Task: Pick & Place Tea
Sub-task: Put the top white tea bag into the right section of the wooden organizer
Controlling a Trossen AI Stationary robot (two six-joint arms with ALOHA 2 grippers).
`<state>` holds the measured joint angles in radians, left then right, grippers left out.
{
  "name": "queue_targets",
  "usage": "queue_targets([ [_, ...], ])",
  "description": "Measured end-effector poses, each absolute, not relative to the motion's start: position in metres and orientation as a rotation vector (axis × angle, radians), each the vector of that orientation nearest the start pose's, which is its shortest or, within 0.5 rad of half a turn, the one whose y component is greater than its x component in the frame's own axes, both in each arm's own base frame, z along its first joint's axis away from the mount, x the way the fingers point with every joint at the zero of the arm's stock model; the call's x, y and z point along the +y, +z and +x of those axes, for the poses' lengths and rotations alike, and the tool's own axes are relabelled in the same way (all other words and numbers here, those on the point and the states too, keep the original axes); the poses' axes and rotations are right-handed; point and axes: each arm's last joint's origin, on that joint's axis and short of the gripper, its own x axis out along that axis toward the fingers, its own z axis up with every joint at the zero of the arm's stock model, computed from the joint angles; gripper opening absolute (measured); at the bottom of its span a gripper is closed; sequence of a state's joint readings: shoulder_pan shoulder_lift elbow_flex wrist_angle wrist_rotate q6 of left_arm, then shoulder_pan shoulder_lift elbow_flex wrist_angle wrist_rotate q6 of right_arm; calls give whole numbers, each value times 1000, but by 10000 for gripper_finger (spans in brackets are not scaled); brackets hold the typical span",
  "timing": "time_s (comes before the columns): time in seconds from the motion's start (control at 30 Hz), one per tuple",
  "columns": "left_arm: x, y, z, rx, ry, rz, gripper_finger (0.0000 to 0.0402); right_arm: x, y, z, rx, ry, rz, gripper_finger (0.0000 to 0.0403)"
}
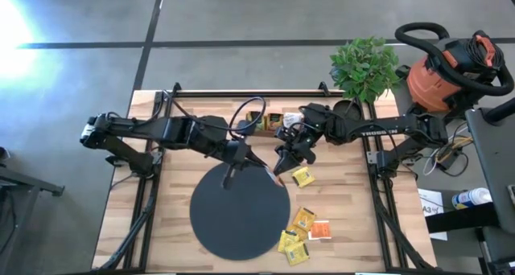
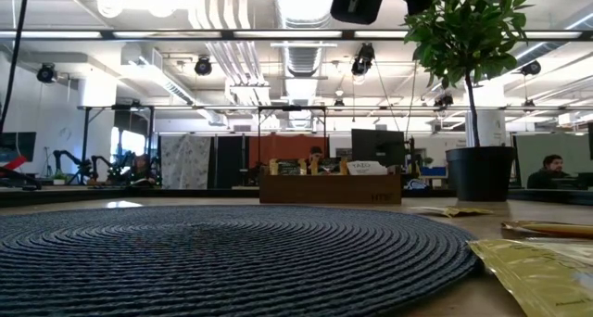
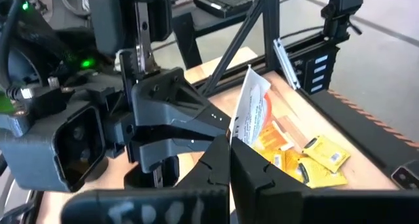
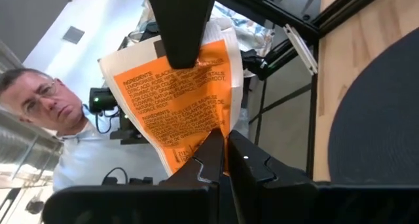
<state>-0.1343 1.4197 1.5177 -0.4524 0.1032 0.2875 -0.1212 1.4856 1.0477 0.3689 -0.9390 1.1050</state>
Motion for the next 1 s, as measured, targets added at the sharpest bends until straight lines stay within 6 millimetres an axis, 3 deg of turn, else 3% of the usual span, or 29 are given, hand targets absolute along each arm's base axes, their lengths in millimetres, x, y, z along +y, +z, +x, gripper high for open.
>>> queue_targets([
  [0.33, -43, 412, 304, 357, -267, 292, 0, -21, 311, 329, 491, 667, 1084, 20],
  [0.73, -40, 406, 302, 423, -254, 294, 0, -22, 311, 329, 473, 672, 1051, 149],
  [1.0, -31, 394, 297, 573, -170, 312, 0, -31, 296, 319, 607, 612, 1123, 164],
])
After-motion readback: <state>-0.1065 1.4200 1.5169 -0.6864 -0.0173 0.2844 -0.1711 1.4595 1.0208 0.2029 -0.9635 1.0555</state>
